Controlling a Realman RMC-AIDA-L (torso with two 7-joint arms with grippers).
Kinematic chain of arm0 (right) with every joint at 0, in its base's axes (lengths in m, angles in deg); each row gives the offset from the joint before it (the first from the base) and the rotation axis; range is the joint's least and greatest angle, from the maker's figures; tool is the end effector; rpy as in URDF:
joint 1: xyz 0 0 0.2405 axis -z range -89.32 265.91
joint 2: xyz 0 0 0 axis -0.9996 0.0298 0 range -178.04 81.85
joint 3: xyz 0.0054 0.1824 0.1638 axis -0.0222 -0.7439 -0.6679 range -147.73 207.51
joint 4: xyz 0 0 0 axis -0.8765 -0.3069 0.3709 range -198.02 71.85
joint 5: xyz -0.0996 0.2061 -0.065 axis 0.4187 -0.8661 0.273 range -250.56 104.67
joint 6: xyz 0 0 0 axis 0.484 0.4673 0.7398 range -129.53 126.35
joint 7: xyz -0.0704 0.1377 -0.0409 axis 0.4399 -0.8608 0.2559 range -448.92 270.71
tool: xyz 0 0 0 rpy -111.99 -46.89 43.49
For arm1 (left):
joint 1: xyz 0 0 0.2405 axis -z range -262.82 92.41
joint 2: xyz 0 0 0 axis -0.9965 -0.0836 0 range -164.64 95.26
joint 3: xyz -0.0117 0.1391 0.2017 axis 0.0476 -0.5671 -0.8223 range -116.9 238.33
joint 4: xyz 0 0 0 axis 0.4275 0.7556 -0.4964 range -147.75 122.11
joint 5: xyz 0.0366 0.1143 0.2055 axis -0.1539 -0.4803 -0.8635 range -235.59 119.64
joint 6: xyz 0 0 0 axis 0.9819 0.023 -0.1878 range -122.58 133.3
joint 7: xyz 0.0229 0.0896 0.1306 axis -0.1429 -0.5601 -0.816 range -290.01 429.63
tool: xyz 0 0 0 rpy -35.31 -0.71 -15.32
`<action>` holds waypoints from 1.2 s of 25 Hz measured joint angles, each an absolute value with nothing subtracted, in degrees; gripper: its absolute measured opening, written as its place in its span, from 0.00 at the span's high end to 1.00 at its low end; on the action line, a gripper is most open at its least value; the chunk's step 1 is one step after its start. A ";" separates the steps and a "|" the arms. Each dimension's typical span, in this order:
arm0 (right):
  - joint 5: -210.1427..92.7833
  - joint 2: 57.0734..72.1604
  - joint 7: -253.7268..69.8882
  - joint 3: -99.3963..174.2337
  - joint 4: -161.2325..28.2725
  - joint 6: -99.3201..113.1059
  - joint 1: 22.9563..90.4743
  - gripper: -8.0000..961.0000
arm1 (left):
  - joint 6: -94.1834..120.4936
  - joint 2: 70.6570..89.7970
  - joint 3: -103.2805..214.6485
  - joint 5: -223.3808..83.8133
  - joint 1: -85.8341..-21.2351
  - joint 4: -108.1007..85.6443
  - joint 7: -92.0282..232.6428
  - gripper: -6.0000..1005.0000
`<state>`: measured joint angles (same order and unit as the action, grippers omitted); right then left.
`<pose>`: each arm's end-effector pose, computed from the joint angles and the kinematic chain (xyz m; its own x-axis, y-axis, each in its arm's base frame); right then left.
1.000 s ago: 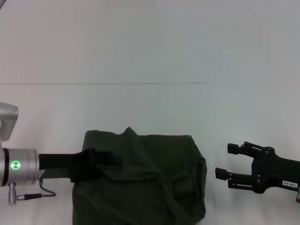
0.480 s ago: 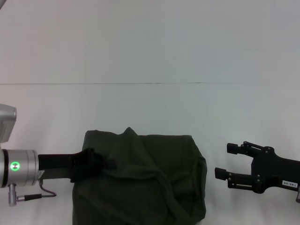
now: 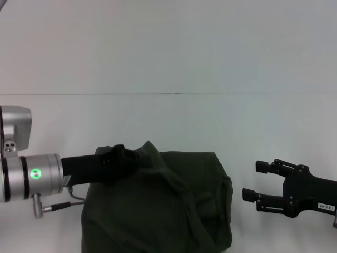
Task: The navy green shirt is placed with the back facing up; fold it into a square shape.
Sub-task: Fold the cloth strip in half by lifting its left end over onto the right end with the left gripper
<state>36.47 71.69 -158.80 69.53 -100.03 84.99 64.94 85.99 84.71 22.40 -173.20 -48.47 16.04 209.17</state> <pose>0.2991 0.3293 -0.0077 0.7899 -0.2797 -0.5458 -0.4758 -0.8409 -0.2577 -0.2493 0.3788 -0.0397 -0.0658 0.9259 0.3719 0.9237 -0.0844 0.3736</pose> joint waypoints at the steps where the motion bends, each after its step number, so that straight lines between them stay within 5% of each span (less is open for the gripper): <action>1: 36.47 71.69 -158.80 69.48 -100.03 84.99 65.01 0.06 | 85.99 84.71 22.40 -173.20 -48.47 16.04 209.17 0.95; 14: 36.48 71.61 -158.80 68.69 -100.00 85.08 65.46 0.06 | 80.50 89.33 22.21 -167.04 -45.71 13.27 207.11 0.95; 30: 36.42 71.61 -158.80 68.03 -99.99 84.56 64.91 0.06 | 72.89 89.80 22.12 -155.21 -42.81 2.61 199.98 0.94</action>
<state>36.42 71.61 -158.80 68.03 -99.99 84.56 64.91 72.89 89.80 22.12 -155.21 -42.81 2.61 199.98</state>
